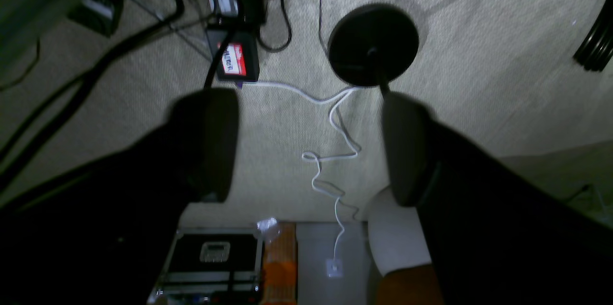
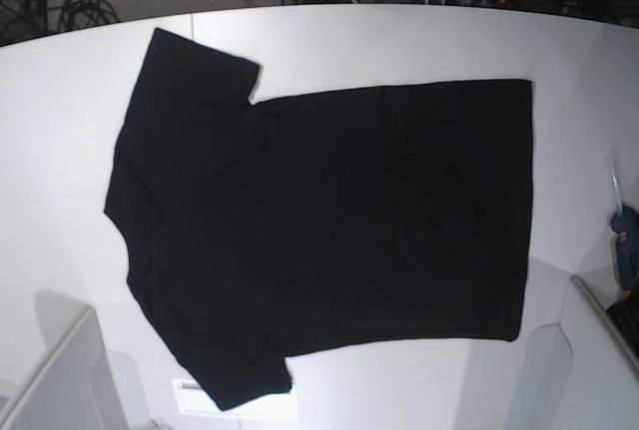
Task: Fold the T-shirt properly
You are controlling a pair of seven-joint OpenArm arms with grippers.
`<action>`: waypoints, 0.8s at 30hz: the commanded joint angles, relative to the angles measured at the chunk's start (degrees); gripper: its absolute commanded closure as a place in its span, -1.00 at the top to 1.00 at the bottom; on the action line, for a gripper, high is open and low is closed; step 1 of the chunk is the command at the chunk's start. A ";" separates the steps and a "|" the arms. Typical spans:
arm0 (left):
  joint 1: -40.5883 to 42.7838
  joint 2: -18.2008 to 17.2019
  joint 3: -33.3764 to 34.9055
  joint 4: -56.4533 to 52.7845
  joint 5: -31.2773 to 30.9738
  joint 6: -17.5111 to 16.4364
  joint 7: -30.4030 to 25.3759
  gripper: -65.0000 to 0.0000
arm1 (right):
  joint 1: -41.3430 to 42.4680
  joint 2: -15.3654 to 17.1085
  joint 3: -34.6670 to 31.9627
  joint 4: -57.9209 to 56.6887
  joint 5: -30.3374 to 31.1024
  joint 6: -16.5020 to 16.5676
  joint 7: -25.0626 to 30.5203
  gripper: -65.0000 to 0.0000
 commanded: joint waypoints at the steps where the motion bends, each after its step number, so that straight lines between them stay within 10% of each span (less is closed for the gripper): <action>1: 0.52 0.28 -0.03 -0.14 0.03 -0.45 0.16 -0.98 | -0.01 0.23 -0.14 -0.01 -0.12 0.49 0.03 0.32; 7: 0.43 0.45 0.49 -0.14 0.03 -0.45 0.16 -0.98 | 0.43 0.23 0.12 -0.01 0.06 0.40 0.03 -1.00; 12: 0.25 0.45 -0.03 -0.22 -0.05 -0.45 0.60 -0.87 | 0.51 0.49 0.12 -0.01 0.06 0.40 0.03 -1.00; 18: 0.60 0.45 0.58 0.04 0.03 -0.53 0.16 0.23 | -0.01 0.49 -0.05 -0.01 -0.03 0.40 0.12 -1.00; 21: 0.60 0.45 0.58 -0.14 -0.05 -0.53 0.16 0.08 | -1.68 0.49 -0.14 1.22 -0.12 0.40 0.12 -1.00; 24: 0.60 0.45 0.58 -0.22 -0.05 -0.53 0.16 -0.48 | -3.97 0.49 -0.23 5.44 -0.12 0.40 -0.05 -1.00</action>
